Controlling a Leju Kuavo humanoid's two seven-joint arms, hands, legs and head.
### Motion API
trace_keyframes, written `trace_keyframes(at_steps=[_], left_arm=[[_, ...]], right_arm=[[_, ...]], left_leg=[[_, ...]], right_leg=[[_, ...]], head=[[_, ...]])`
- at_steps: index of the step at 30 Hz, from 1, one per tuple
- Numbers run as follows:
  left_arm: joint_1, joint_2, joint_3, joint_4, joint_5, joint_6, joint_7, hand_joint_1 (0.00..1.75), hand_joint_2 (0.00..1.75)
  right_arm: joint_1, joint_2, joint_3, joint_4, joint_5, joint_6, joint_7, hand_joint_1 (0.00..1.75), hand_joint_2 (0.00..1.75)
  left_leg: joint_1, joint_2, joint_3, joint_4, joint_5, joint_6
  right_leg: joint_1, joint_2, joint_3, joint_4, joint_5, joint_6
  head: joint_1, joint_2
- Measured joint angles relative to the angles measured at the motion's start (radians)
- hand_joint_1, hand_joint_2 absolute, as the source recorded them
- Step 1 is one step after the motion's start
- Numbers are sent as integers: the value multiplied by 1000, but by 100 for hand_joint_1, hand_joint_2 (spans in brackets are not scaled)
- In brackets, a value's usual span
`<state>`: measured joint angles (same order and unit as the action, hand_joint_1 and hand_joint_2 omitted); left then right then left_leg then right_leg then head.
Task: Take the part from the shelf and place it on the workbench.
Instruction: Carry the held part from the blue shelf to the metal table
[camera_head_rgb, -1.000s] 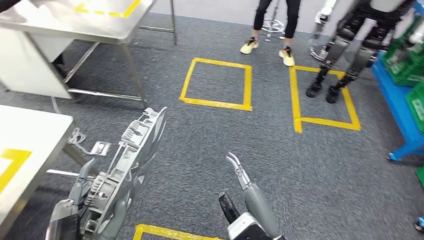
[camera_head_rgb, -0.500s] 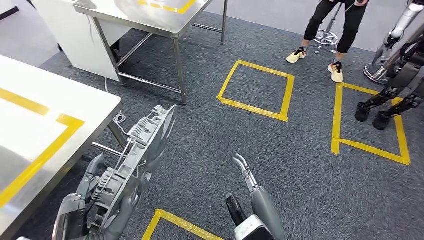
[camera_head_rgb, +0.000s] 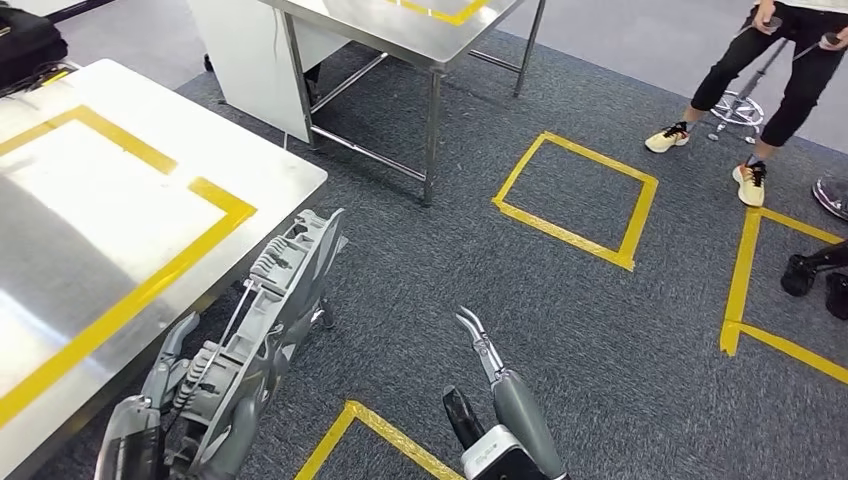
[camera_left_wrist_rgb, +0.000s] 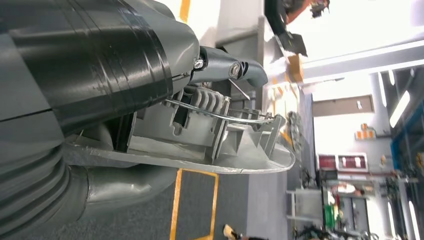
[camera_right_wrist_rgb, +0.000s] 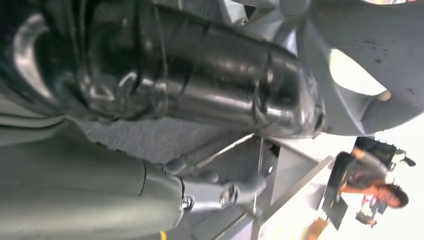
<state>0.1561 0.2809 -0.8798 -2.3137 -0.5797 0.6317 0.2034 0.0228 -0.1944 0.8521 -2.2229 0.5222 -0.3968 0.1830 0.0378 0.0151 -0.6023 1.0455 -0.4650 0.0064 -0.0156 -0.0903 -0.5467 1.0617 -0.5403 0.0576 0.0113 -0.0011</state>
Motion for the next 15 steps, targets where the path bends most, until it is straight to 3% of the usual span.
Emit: trace_keyframes(at_steps=[2, 4, 5, 6, 7, 8, 10, 12, 15], left_arm=[[-4, 1, -3, 0, 0, -3, 7, 175, 175], [-9, 1, -7, 0, 0, -4, 11, 175, 175], [-10, 2, -10, 0, -1, -4, 12, 175, 175], [-11, 2, -13, 0, -1, -5, 13, 175, 175], [-11, 2, -16, 0, -1, -6, 13, 175, 175], [-12, 2, -18, 0, -1, -7, 13, 175, 175], [-13, 2, -22, 0, -2, -8, 12, 175, 175], [-14, 3, -24, 0, -3, -8, 12, 175, 175], [-14, 3, -24, 0, -3, -8, 11, 175, 175]], right_arm=[[1, 0, 0, 0, -11, 1, -3, 0, 0], [1, 0, 0, 2, -20, 2, -6, 0, 0], [1, 0, 0, 4, -23, 2, -7, 0, 0], [1, 0, 1, 5, -25, 2, -8, 0, 0], [0, 0, 1, 5, -26, 3, -9, 0, 0], [-1, 0, 1, 5, -27, 3, -10, 0, 0], [-3, 0, 1, 5, -27, 3, -11, 0, 0], [-4, 0, 1, 5, -28, 4, -12, 0, 0], [-4, 0, 1, 5, -28, 4, -12, 0, 0]], left_leg=[[-2, -25, -6, -1, 6, 10], [-7, -55, -13, -1, 11, 16], [-11, -71, -15, -1, 13, 18], [-14, -86, -16, -1, 16, 19], [-16, -102, -17, -2, 18, 20], [-18, -117, -18, -2, 22, 20], [-17, -142, -23, -4, 29, 15], [-15, -155, -28, -5, 33, 9], [-13, -158, -29, -5, 34, 8]], right_leg=[[-2, 59, -52, 114, -63, 2], [0, 78, -109, 232, -103, -3], [2, 82, -121, 251, -99, -9], [4, 86, -116, 234, -78, -17], [8, 96, -94, 180, -43, -27], [12, 117, -64, 109, -9, -40], [20, 163, -17, -3, 30, -61], [23, 182, -8, -31, 33, -68], [25, 179, -8, -32, 34, -69]], head=[[12, 0], [21, 0], [25, 0], [28, 0], [31, 0], [33, 0], [31, 0], [27, 0], [27, 0]])
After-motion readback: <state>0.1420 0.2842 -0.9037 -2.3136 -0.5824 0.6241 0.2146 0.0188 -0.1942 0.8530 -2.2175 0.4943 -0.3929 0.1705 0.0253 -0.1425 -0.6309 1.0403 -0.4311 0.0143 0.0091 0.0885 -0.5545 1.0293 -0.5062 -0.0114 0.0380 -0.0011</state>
